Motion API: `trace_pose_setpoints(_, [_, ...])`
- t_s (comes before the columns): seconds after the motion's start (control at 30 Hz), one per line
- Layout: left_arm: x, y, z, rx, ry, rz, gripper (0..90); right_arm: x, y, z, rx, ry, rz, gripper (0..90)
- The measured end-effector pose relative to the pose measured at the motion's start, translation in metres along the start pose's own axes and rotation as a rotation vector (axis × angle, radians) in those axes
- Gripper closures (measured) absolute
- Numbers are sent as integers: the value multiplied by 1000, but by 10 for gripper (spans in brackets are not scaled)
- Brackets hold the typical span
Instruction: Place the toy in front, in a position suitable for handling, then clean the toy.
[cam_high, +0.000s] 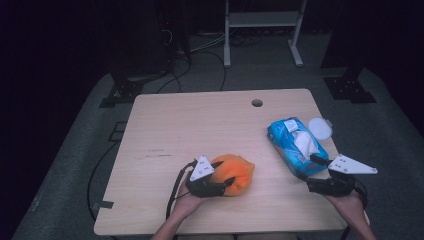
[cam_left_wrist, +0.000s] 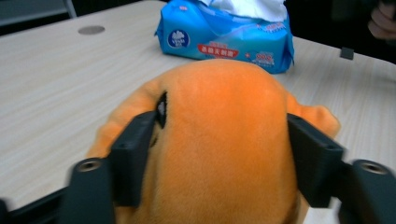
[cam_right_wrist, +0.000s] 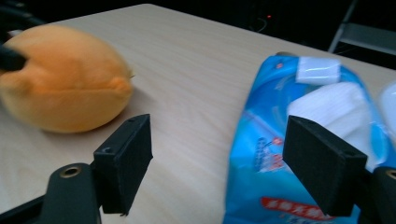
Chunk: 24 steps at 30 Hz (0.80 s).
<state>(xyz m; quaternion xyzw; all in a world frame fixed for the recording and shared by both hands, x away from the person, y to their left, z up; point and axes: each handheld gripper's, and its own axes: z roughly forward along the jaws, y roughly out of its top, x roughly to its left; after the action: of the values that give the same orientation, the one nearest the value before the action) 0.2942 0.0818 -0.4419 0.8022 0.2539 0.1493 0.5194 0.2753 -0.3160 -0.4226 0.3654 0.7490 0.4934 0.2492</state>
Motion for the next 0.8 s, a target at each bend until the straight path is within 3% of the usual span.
trace_pose_setpoints(0.13, [-7, -2, -5, 23, -38, 32, 233, -16, 13, 7, 24, -76, -10, 234])
trace_pose_setpoints(0.23, [-9, -2, -9, 29, -66, 27, 216, -29, 21, 16, 61, -127, -15, 238])
trace_pose_setpoints(0.3, [-10, -2, -12, 31, -90, 29, 214, -34, 23, 19, 70, -140, -8, 243])
trace_pose_setpoints(0.33, [-10, -2, -16, 21, -126, 19, 216, -42, 26, 26, 91, -160, -1, 259])
trace_pose_setpoints(0.43, [-10, -2, -18, 23, -127, 27, 216, -48, 27, 35, 119, -173, 5, 279])
trace_pose_setpoints(0.47, [-9, -4, -19, 24, -122, 27, 216, -52, 26, 44, 154, -187, 15, 343])
trace_pose_setpoints(0.5, [-9, -4, -19, 24, -122, 27, 216, -52, 26, 44, 154, -187, 15, 343])
trace_pose_setpoints(0.53, [-8, -5, -19, 23, -122, 24, 216, -54, 24, 51, 202, -207, 20, 546])
trace_pose_setpoints(0.57, [-8, -5, -19, 23, -122, 24, 217, -54, 24, 51, 202, -207, 20, 546])
trace_pose_setpoints(0.63, [-8, -5, -18, 24, -119, 31, 216, -53, 24, 54, 217, -189, 25, 776])
trace_pose_setpoints(0.8, [-6, -7, -18, 21, -111, 21, 217, -50, 34, 47, 185, -143, 34, 860])
